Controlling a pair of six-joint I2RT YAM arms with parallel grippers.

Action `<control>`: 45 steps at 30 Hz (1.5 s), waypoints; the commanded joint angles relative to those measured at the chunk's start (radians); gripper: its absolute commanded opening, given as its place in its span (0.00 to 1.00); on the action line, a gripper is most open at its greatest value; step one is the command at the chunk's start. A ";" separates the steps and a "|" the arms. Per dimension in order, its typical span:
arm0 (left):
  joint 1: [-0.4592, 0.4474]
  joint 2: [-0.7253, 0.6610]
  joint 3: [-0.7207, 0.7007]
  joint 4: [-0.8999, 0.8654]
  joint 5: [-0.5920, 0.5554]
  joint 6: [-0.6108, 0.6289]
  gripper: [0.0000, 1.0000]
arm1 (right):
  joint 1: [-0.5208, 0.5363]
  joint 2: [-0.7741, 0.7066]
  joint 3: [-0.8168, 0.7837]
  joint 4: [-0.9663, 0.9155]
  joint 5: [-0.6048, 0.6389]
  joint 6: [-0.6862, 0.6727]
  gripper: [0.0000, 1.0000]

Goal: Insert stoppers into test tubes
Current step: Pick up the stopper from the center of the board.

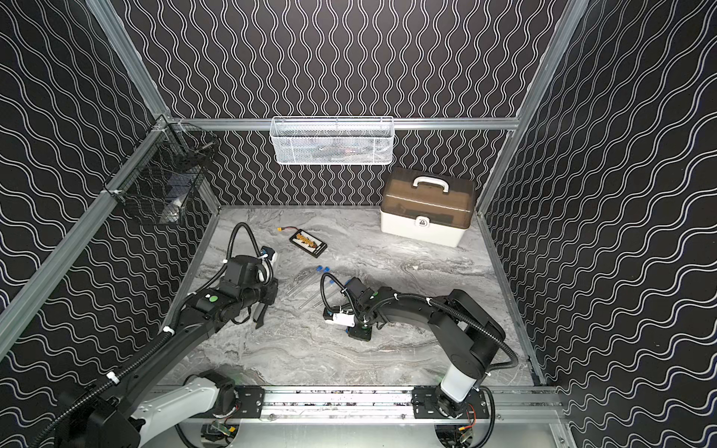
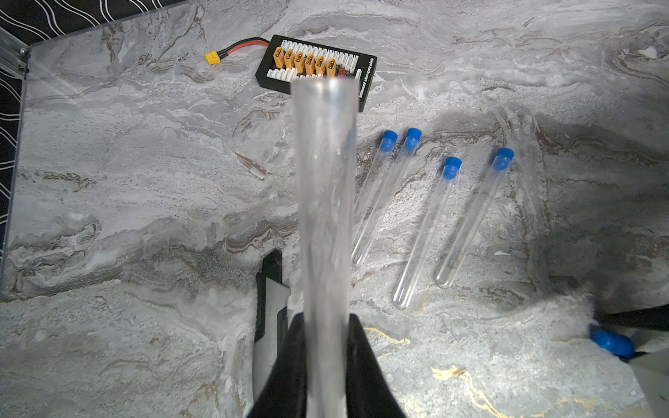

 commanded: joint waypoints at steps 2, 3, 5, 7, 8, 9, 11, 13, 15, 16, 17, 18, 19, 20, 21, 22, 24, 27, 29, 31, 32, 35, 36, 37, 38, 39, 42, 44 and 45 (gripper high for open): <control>0.001 -0.002 0.003 0.012 -0.007 0.020 0.00 | -0.001 -0.001 0.012 -0.038 0.023 0.013 0.36; 0.000 -0.002 0.003 0.012 -0.007 0.019 0.00 | 0.000 -0.005 0.015 -0.045 0.018 0.023 0.37; 0.002 -0.003 0.003 0.012 -0.010 0.020 0.00 | 0.000 -0.019 0.016 -0.054 0.010 0.049 0.39; 0.000 -0.003 0.001 0.012 -0.010 0.019 0.00 | 0.000 -0.030 0.020 -0.065 0.004 0.082 0.40; 0.000 -0.003 0.001 0.012 -0.010 0.017 0.00 | 0.000 -0.034 0.025 -0.069 0.001 0.103 0.40; 0.001 -0.003 0.001 0.012 -0.010 0.016 0.00 | 0.000 -0.038 0.029 -0.072 -0.003 0.121 0.41; 0.001 -0.002 0.000 0.015 -0.008 0.014 0.00 | 0.002 -0.043 0.040 -0.079 -0.015 0.163 0.42; 0.002 0.002 0.000 0.016 -0.007 0.012 0.00 | 0.007 -0.050 0.039 -0.075 -0.024 0.182 0.43; 0.001 0.005 0.000 0.016 -0.005 0.013 0.00 | 0.013 -0.053 0.030 -0.066 -0.032 0.179 0.44; 0.001 0.006 0.000 0.018 -0.007 0.014 0.00 | 0.016 -0.052 0.026 -0.066 -0.034 0.166 0.44; 0.001 0.008 0.001 0.018 -0.007 0.018 0.00 | 0.018 -0.049 0.022 -0.071 -0.030 0.144 0.44; 0.000 0.009 0.003 0.018 -0.008 0.019 0.00 | 0.019 -0.048 0.021 -0.075 -0.025 0.121 0.44; 0.002 0.010 0.006 0.016 -0.008 0.021 0.00 | 0.018 -0.049 0.017 -0.078 -0.016 0.095 0.44; 0.001 0.012 0.007 0.016 -0.010 0.025 0.00 | 0.019 -0.053 0.012 -0.078 -0.011 0.063 0.43; 0.001 0.012 0.009 0.016 -0.011 0.026 0.00 | 0.019 -0.058 0.005 -0.071 -0.007 0.038 0.44; 0.001 0.014 0.009 0.018 -0.011 0.027 0.00 | 0.019 -0.061 -0.001 -0.066 -0.005 0.010 0.44; 0.001 0.014 0.010 0.019 -0.012 0.027 0.00 | 0.018 -0.055 0.001 -0.069 -0.007 -0.026 0.43; 0.001 0.015 0.011 0.021 -0.012 0.027 0.00 | 0.019 -0.036 0.008 -0.064 -0.006 -0.044 0.43; 0.001 0.015 0.012 0.020 -0.013 0.029 0.00 | 0.018 -0.032 0.011 -0.047 -0.007 -0.047 0.43; -0.001 0.013 0.012 0.019 -0.015 0.031 0.00 | 0.019 -0.025 0.018 -0.037 -0.008 -0.056 0.43; 0.000 0.013 0.012 0.019 -0.015 0.031 0.00 | 0.018 -0.022 0.021 -0.037 -0.006 -0.062 0.43; 0.000 0.013 0.012 0.019 -0.015 0.033 0.00 | 0.019 -0.005 0.031 -0.039 0.000 -0.089 0.43; 0.001 0.013 0.012 0.021 -0.013 0.032 0.00 | 0.019 -0.001 0.035 -0.043 -0.001 -0.097 0.43; 0.000 0.015 0.012 0.021 -0.013 0.034 0.00 | 0.018 0.004 0.038 -0.044 -0.001 -0.102 0.43; 0.001 0.015 0.012 0.021 -0.013 0.033 0.00 | 0.019 0.007 0.040 -0.047 -0.005 -0.106 0.43; 0.001 0.015 0.012 0.021 -0.013 0.033 0.00 | 0.019 0.011 0.043 -0.051 -0.007 -0.110 0.42; 0.001 0.015 0.013 0.020 -0.012 0.035 0.00 | 0.018 0.020 0.045 -0.062 -0.015 -0.121 0.39; 0.000 0.015 0.013 0.018 -0.012 0.037 0.00 | 0.019 0.020 0.040 -0.063 -0.020 -0.132 0.37; 0.001 0.013 0.013 0.018 -0.012 0.037 0.00 | 0.018 0.021 0.039 -0.064 -0.022 -0.135 0.36</control>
